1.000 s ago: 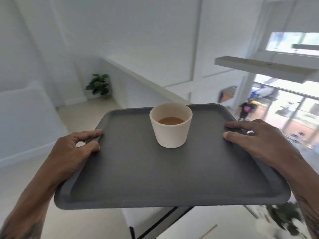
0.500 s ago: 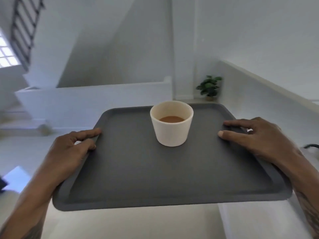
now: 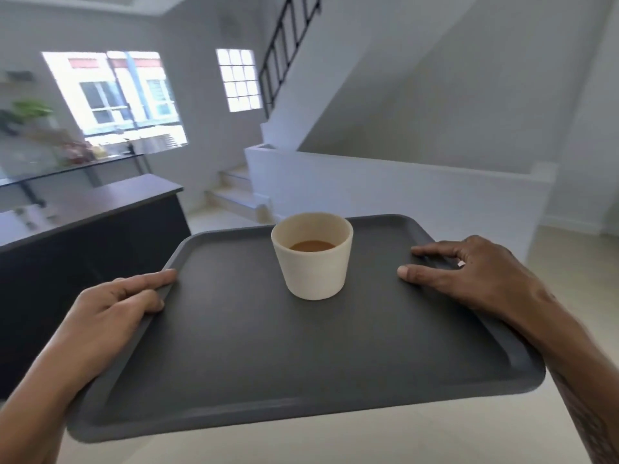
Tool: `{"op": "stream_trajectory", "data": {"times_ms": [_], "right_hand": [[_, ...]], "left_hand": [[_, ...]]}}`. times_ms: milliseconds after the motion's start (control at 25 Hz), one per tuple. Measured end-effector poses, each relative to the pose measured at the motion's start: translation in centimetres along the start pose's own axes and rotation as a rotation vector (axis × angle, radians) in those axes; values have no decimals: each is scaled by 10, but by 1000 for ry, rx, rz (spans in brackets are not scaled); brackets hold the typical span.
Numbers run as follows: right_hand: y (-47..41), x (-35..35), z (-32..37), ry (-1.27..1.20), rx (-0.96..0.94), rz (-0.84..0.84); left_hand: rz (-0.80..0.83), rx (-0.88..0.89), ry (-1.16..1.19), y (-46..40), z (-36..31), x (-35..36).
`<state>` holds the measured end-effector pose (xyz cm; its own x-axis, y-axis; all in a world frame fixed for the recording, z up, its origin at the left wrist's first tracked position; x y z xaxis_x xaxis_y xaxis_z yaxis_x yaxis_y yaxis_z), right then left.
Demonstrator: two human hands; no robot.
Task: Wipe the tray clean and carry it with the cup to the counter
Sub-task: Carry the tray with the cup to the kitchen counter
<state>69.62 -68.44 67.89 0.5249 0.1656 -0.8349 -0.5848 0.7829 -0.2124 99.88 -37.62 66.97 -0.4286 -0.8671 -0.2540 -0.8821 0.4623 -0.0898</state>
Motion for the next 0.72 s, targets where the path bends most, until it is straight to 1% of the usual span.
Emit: {"op": "stream_trajectory", "data": {"times_ms": [160, 440, 600, 720], "right_hand": [[-97, 56, 55, -8, -159, 113], [-234, 180, 186, -28, -409, 268], [-300, 265, 268, -57, -497, 294], [-349, 318, 331, -65, -524, 311]], "left_hand": [[-196, -48, -15, -34, 17, -39], [-502, -102, -40, -108, 54, -117], [-604, -100, -78, -178, 81, -175], [-635, -82, -130, -242, 92, -216]]}}
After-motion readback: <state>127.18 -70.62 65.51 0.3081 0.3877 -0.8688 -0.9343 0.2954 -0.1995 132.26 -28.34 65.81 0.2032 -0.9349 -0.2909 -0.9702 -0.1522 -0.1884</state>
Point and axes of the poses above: each hand's wrist, its own y-axis away from the middle knuckle, its own x-axis out of the palm, z = x × y, the point moved 9 cm from there along -y, towards the middle knuckle, and after that the axes turned 12 degrees about y, right-handed, at the moved point
